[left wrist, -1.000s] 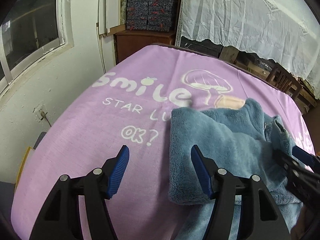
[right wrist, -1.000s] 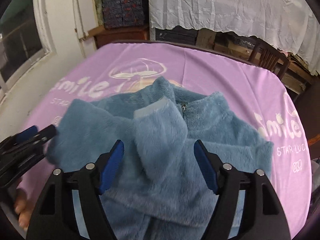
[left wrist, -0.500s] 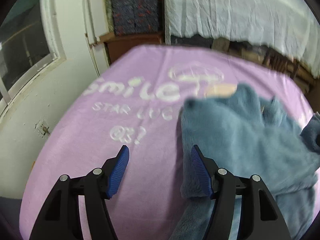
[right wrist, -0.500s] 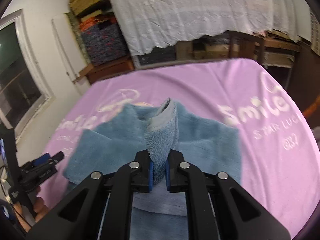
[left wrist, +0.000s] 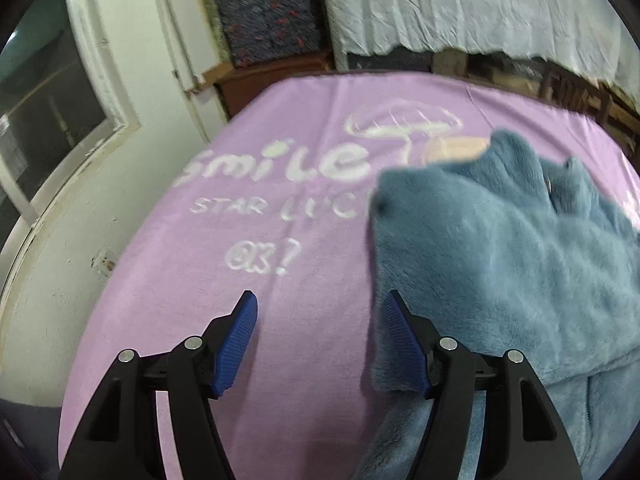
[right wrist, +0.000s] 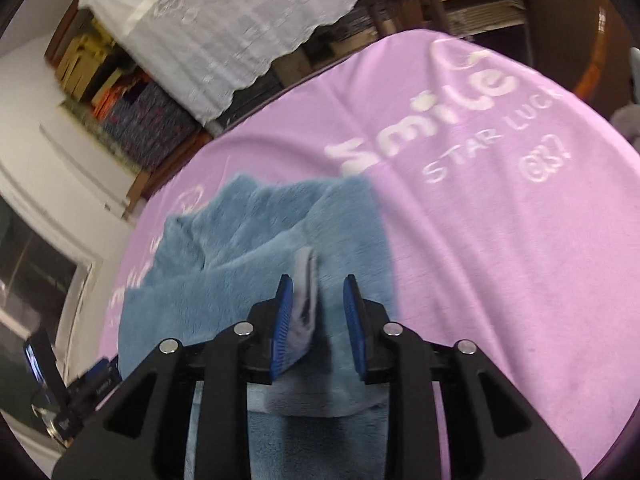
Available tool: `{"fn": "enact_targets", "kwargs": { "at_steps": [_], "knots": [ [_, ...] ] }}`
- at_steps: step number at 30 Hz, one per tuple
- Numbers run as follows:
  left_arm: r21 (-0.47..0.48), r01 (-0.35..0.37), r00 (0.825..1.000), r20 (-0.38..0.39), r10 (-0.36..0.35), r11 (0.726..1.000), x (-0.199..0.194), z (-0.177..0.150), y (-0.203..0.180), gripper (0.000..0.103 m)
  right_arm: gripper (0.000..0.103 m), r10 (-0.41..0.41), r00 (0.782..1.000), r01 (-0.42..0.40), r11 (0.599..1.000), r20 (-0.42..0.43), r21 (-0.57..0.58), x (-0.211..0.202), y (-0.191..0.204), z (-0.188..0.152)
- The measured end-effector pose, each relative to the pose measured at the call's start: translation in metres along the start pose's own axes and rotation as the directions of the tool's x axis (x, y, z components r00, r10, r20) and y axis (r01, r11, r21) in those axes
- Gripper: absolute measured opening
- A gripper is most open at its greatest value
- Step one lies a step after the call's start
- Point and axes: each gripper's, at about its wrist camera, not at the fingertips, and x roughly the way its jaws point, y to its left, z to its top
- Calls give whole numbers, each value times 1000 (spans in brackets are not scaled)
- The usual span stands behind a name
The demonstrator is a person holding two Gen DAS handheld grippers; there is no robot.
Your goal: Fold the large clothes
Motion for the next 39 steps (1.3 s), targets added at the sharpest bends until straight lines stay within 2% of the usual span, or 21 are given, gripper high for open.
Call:
{"fn": "enact_targets", "kwargs": {
  "at_steps": [2,5,10,15,16,18,21,24,27,30,31,35,37,39],
  "knots": [
    [-18,40,999,20,-40,999,-16,7,-1,65,28,15,1000,-15,999,13,-42,-7,12,4],
    [33,142,989,38,-143,989,-38,22,-26,66,27,53,999,-53,988,0,-143,-9,47,7],
    [151,231,971,35,-239,961,-40,35,-88,66,27,136,984,-158,963,-112,-220,26,101,-2],
    [182,224,975,-45,-219,958,11,24,-111,67,26,107,973,-149,969,-206,-199,72,94,-17],
    [183,229,973,-58,-223,956,18,21,-111,68,18,104,969,-150,969,-223,-198,79,89,-18],
    [193,245,969,-44,-241,950,21,21,-110,70,14,120,965,-170,964,-232,-207,84,85,-16],
    [194,251,968,-38,-248,948,22,17,-107,71,14,173,950,-217,965,-260,-150,87,76,-13],
    [176,270,963,-39,-268,947,17,15,-99,69,10,185,949,-218,970,-256,-108,82,66,-11],
    [138,288,957,-27,-287,948,2,14,-80,65,13,150,970,-171,980,-192,-101,60,58,-8],
    [110,269,963,4,-271,957,-16,5,-58,65,28,155,980,-170,979,-122,-116,31,53,-11],
    [106,264,964,4,-266,959,-17,2,-54,65,28,166,980,-179,976,-114,-121,23,51,-14],
    [100,228,973,-63,-222,969,-3,-11,-43,66,28,133,981,-156,974,-141,-165,18,53,-30],
    [84,239,968,-97,-231,967,5,-11,-42,72,27,98,980,-130,974,-172,-187,23,52,-37],
    [80,227,971,-97,-219,970,7,-12,-42,76,27,75,975,-114,976,-207,-184,34,50,-44]
  ]
}}
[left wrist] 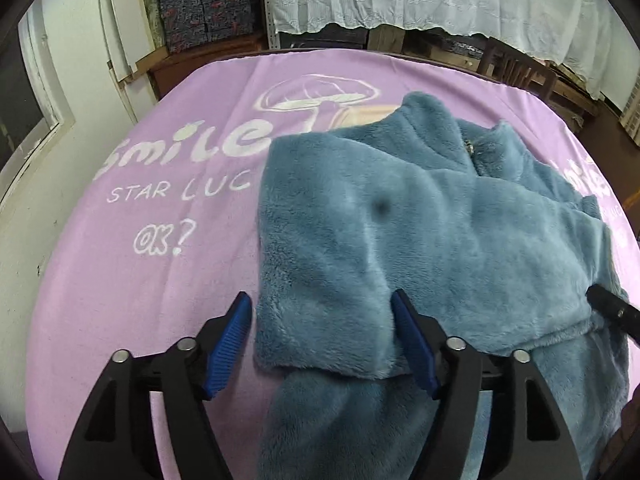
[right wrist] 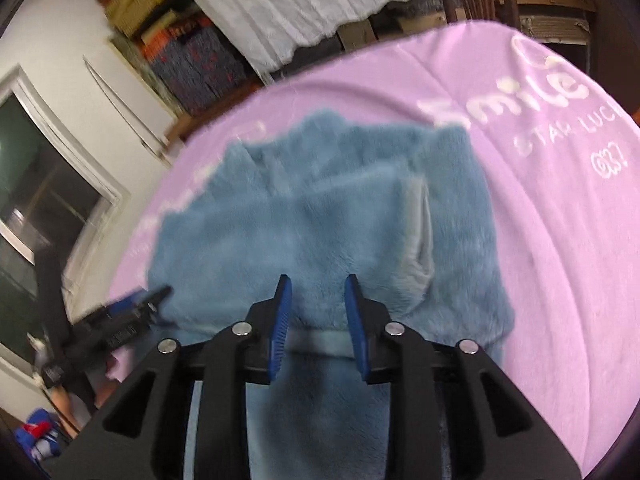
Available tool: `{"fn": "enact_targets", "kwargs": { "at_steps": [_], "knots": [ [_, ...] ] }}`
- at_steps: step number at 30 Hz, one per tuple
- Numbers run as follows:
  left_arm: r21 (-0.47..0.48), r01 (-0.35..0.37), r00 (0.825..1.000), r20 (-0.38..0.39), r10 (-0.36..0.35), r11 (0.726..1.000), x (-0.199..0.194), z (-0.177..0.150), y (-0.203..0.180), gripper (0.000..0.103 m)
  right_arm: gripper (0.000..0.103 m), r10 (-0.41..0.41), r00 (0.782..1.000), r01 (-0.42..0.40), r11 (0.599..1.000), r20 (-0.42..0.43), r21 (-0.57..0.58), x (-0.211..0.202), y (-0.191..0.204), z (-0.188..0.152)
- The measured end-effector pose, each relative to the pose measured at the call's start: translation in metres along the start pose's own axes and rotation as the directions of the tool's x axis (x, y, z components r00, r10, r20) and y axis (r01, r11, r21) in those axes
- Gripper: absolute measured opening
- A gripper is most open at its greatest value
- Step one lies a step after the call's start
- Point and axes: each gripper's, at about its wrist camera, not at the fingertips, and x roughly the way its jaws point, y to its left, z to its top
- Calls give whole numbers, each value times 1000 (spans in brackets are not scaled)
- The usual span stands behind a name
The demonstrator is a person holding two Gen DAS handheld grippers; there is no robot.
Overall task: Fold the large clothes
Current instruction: 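Fold the held hem up over the jacket toward the collar with the right gripper, then open the right gripper and release the folded hem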
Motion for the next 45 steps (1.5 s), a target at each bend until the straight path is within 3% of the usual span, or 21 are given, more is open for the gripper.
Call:
{"fn": "enact_targets", "kwargs": {
  "at_steps": [4,7,11,14,21,26,35,45],
  "knots": [
    [20,-38,999,27,38,999,-6,-4,-4,73,27,17,1000,-17,1000,8,16,-1,-3,-1],
    [45,-38,996,78,35,998,-20,-8,-9,70,28,10,998,-10,1000,59,-4,-13,1,-3],
    [83,-42,981,192,25,996,-41,-6,-23,70,32,6,990,3,998,141,-60,-29,13,3],
    [110,-64,972,234,36,992,-42,-1,-33,70,32,-33,986,50,993,162,-104,-31,20,13],
    [198,-114,985,153,84,974,-12,-4,-54,70,32,-63,998,64,996,27,-66,5,3,10],
    [221,-154,979,170,117,963,-13,-12,-57,70,33,-40,999,42,998,35,-51,-2,1,8],
    [208,-118,974,214,73,971,-34,-16,-58,70,37,-26,988,41,995,152,-96,-39,13,0],
    [250,-131,983,160,93,959,-18,-21,-66,76,44,-53,998,55,994,26,-93,-10,12,-7]
  ]
}}
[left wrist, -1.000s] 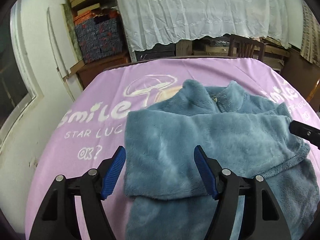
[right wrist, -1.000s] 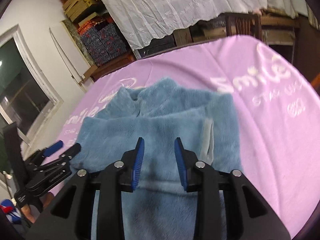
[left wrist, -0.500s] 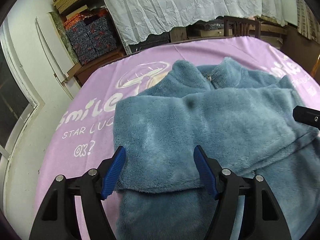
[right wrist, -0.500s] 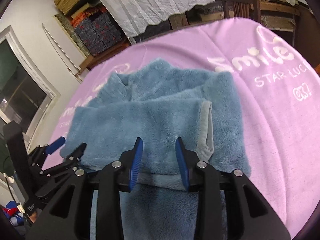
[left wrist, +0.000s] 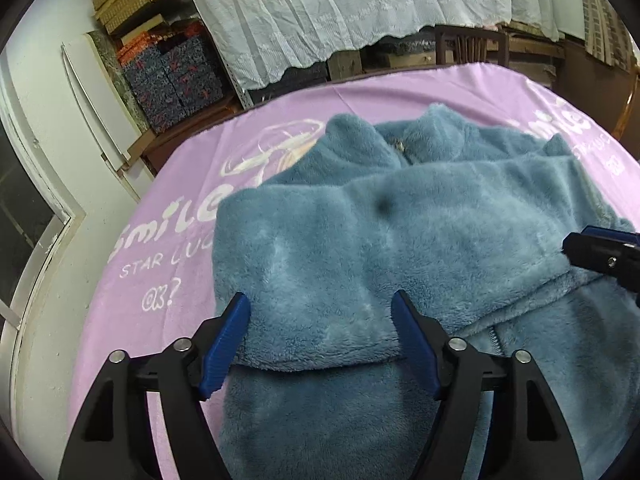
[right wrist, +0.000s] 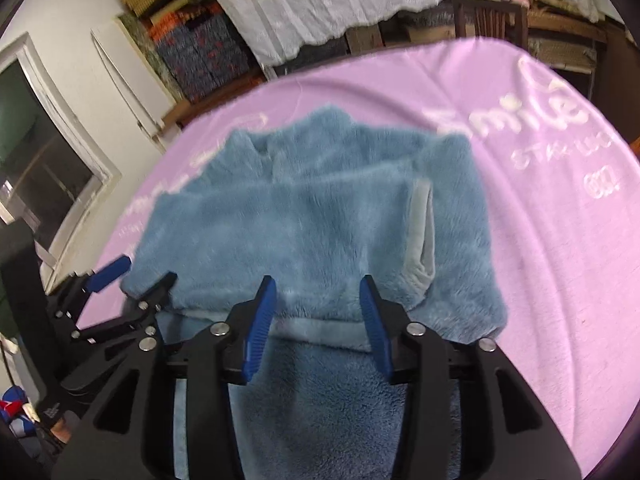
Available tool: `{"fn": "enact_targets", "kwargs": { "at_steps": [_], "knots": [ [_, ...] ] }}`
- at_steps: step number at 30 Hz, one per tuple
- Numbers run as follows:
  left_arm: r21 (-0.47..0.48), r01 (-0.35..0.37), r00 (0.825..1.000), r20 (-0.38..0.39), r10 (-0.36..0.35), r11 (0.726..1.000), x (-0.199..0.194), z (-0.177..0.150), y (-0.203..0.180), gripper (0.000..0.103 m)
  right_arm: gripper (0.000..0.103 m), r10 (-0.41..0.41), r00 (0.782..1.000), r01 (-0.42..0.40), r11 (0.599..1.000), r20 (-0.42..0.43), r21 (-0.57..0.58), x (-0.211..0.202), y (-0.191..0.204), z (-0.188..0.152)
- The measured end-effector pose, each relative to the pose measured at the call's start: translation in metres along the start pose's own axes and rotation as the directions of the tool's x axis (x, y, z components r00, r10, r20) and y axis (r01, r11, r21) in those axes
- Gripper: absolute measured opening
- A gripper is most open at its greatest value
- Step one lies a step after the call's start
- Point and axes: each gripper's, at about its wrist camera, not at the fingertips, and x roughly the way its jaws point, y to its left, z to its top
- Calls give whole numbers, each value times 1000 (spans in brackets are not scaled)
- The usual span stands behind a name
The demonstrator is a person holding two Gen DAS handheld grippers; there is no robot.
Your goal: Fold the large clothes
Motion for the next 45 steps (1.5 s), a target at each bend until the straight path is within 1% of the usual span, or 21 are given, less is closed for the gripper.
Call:
{"fn": "enact_targets", "kwargs": {
  "at_steps": [5,9,12,14,15,17,18,22,25,26,28,30,34,36,38,39,41,43,44,45],
  "knots": [
    [-16,6,1000,11,-6,1000,-2,0,4,77,44,17,1000,-17,1000,20,2,-5,-1,0],
    [-30,29,999,47,-27,999,-14,1,7,77,45,47,996,-48,999,76,11,-19,-2,2],
    [-42,42,996,84,-38,998,-27,1,9,77,45,47,991,-47,999,124,-4,-29,1,4],
    [-62,59,994,100,-53,996,-37,-2,13,77,44,32,987,-31,999,159,-9,-38,3,1],
    [-72,74,993,102,-66,995,-41,-4,16,77,45,30,984,-30,1000,177,-4,-45,3,-4],
    [-97,111,990,94,-102,989,-52,-13,22,77,47,64,979,-68,998,191,12,-58,-1,-17],
    [-99,122,990,85,-114,988,-57,-18,24,77,49,73,979,-77,997,192,15,-62,-2,-22],
    [-87,95,992,85,-88,992,-77,-36,33,77,50,57,979,-63,998,195,22,-83,-5,-45],
    [-116,112,991,89,-102,987,-90,-47,53,77,50,55,976,-64,997,212,37,-103,-11,-56],
    [-134,129,990,79,-119,982,-91,-49,62,77,50,50,975,-60,997,217,41,-107,-12,-57],
    [-170,157,987,55,-150,973,-87,-50,76,77,50,38,974,-51,997,221,54,-113,-18,-59],
    [-215,183,983,13,-184,959,-74,-52,90,77,50,37,976,-52,996,213,66,-113,-24,-60],
    [-265,194,976,-45,-213,945,-49,-55,106,76,50,30,984,-47,994,173,96,-102,-43,-62],
    [-282,203,971,-69,-230,938,-38,-55,110,75,50,34,989,-52,991,146,122,-93,-54,-61],
    [-300,220,960,-105,-261,928,-22,-51,110,74,50,41,993,-58,986,112,155,-82,-65,-57],
    [-301,227,955,-117,-272,926,-16,-49,108,70,50,51,994,-66,983,93,171,-76,-71,-54],
    [-300,235,948,-139,-286,925,-3,-45,104,69,50,61,996,-73,979,68,188,-69,-77,-48],
    [-299,244,943,-149,-298,922,5,-42,100,68,50,75,996,-84,975,49,206,-62,-85,-42],
    [-302,253,937,-158,-310,919,11,-40,98,67,50,79,996,-87,973,43,214,-59,-88,-39],
    [-299,251,939,-156,-307,921,13,-38,97,66,50,79,996,-86,971,39,224,-56,-92,-36]
  ]
}}
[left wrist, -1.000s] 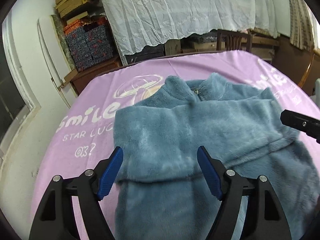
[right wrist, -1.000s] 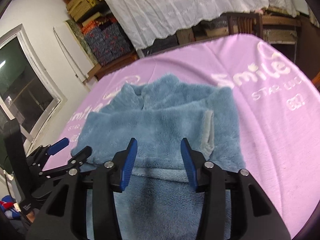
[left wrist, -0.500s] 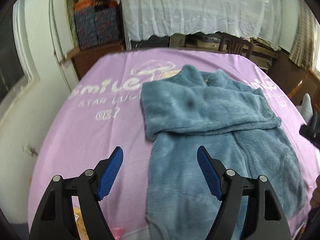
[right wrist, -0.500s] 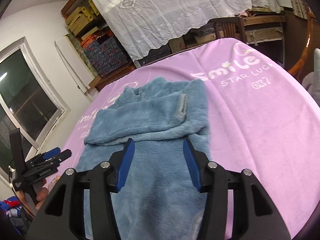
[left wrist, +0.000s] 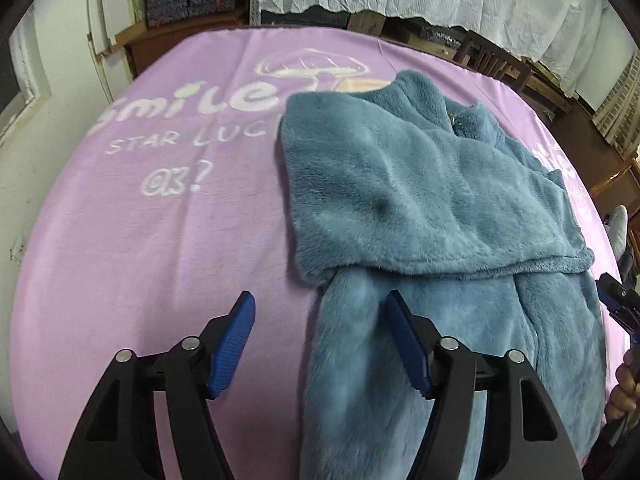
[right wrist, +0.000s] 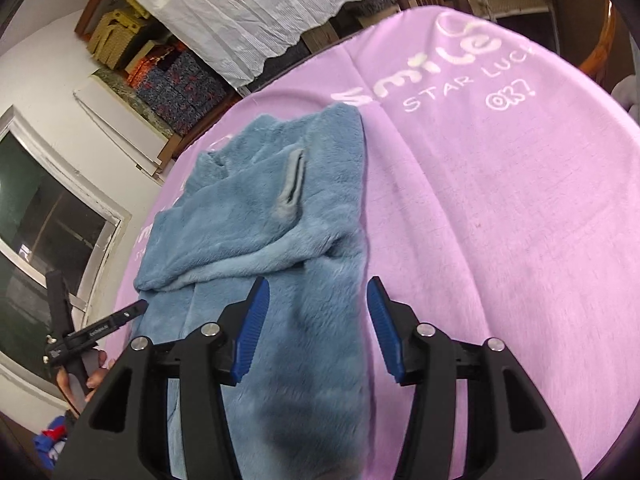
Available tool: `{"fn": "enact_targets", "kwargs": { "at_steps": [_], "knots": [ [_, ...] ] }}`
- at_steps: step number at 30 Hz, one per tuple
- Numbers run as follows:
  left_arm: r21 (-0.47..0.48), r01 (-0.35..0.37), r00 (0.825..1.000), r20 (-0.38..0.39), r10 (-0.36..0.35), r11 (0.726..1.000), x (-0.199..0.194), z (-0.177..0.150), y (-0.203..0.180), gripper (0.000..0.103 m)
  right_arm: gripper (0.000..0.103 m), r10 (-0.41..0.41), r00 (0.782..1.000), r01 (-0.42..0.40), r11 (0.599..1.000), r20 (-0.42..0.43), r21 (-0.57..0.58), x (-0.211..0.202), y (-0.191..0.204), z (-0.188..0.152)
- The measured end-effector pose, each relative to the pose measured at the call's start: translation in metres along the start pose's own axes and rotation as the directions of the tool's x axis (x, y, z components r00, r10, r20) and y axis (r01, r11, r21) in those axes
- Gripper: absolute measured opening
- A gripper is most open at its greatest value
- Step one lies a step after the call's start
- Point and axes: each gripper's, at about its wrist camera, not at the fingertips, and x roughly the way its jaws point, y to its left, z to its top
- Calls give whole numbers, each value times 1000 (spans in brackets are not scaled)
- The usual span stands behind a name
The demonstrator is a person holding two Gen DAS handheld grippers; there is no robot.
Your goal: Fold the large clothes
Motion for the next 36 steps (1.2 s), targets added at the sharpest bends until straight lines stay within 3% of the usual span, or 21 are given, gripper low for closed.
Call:
{"fn": "enact_targets", "kwargs": {
  "at_steps": [8,10,12,18,29,36],
  "knots": [
    [29,58,998,6,-58,998,-1,-3,-9,47,50,32,999,-32,999,-23,36,11,-12,9],
    [31,85,996,-3,-85,996,-3,-7,-12,40,51,91,995,-89,994,-46,59,12,-13,5],
    [50,92,996,-8,-92,995,-7,-15,-15,40,51,155,985,-149,986,-80,69,11,-12,-4],
    [102,70,997,6,-71,992,-26,-51,-18,40,50,180,975,-180,984,-131,13,-9,-3,-38],
    [87,192,981,-20,-191,977,-74,-127,-6,40,51,188,969,-201,977,-161,-72,-63,5,-110],
    [133,220,975,-2,-222,966,-76,-140,-18,40,52,193,971,-211,969,-141,-125,-74,19,-136]
  ]
}}
